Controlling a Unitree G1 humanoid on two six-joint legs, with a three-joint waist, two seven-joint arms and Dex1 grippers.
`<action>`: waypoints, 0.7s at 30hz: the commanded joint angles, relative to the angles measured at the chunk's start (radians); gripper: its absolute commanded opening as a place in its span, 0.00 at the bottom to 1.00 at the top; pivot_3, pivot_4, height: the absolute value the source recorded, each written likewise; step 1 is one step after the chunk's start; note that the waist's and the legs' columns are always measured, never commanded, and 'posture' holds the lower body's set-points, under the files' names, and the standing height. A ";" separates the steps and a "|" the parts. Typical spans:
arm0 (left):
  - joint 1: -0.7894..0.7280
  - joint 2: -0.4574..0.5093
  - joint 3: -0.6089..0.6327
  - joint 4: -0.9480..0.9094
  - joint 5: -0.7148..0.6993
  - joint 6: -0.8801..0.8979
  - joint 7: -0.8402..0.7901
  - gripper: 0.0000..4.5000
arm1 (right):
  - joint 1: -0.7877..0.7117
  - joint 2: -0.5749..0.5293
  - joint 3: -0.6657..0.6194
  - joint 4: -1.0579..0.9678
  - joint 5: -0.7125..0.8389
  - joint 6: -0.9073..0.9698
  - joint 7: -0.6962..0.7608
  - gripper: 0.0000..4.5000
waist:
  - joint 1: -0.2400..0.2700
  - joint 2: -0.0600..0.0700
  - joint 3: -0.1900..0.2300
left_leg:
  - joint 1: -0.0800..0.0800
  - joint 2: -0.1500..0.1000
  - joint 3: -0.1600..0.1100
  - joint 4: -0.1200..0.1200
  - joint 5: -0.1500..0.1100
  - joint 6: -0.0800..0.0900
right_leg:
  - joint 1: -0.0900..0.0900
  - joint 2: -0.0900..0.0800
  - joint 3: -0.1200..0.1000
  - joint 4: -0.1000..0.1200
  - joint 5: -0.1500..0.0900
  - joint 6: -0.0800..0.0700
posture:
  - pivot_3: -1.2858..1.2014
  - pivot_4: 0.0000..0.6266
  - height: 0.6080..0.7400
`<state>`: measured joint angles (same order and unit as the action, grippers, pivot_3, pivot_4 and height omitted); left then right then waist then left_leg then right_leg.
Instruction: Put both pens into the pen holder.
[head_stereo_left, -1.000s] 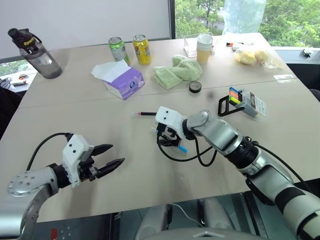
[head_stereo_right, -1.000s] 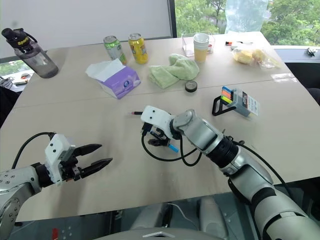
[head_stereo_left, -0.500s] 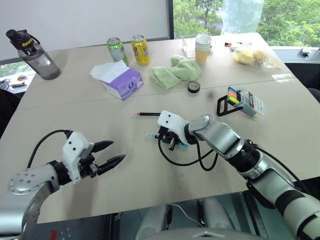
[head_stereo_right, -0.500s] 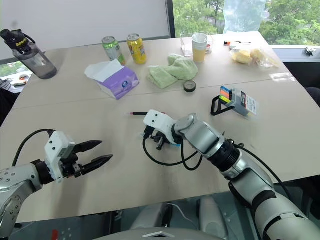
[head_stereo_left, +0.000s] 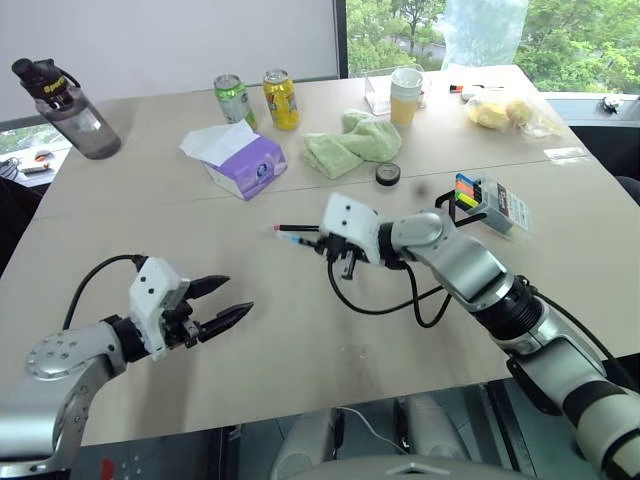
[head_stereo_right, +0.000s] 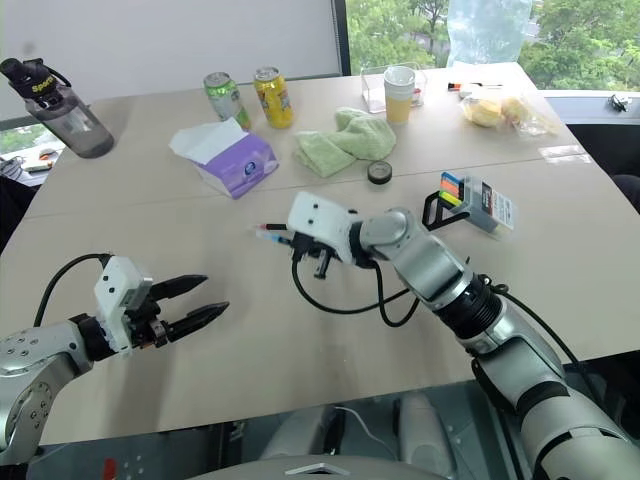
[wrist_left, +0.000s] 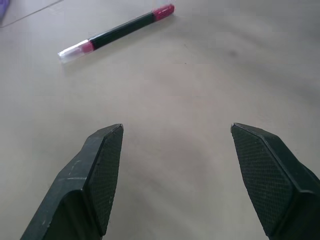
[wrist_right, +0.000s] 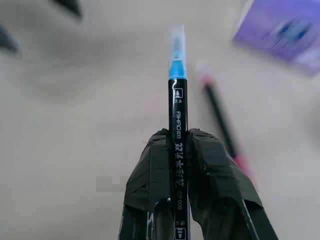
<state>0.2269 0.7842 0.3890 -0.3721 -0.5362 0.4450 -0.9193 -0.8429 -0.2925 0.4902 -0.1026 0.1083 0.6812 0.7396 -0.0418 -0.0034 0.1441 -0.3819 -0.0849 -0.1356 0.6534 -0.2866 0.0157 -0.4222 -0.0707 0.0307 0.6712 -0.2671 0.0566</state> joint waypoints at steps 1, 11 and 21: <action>-0.031 -0.012 0.019 -0.015 -0.033 -0.005 0.008 0.78 | -0.058 -0.023 -0.170 0.002 0.044 -0.052 -0.004 0.01 | 0.002 0.000 0.000 | 0.000 0.000 0.000 0.000 0.000 0.000 | 0.000 0.000 0.000 0.000 0.000 0.000 | 0.52 0.24 1.00; -0.161 -0.038 -0.017 -0.069 -0.111 0.065 0.049 0.78 | -0.140 -0.207 -0.473 0.242 0.222 -0.085 0.174 0.01 | -0.002 0.000 0.000 | 0.000 0.000 0.000 0.000 0.000 0.000 | 0.000 0.000 0.000 -0.001 0.000 0.000 | 0.52 0.24 1.00; -0.210 -0.019 -0.035 -0.149 -0.152 0.137 0.096 0.78 | -0.078 -0.265 -0.497 0.437 0.232 -0.310 0.377 0.01 | 0.000 0.000 0.001 | 0.000 0.000 0.002 0.000 0.000 0.000 | 0.000 0.000 0.006 0.000 0.000 0.000 | 0.52 0.24 1.00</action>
<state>0.0301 0.7537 0.3411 -0.4741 -0.6672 0.5766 -0.8327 -0.9100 -0.5420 0.0140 0.3302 0.3352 0.4205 1.0888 -0.0415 -0.0034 0.1447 -0.3821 -0.0845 -0.1338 0.6535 -0.2866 0.0161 -0.4223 -0.0708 0.0364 0.6709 -0.2671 0.0566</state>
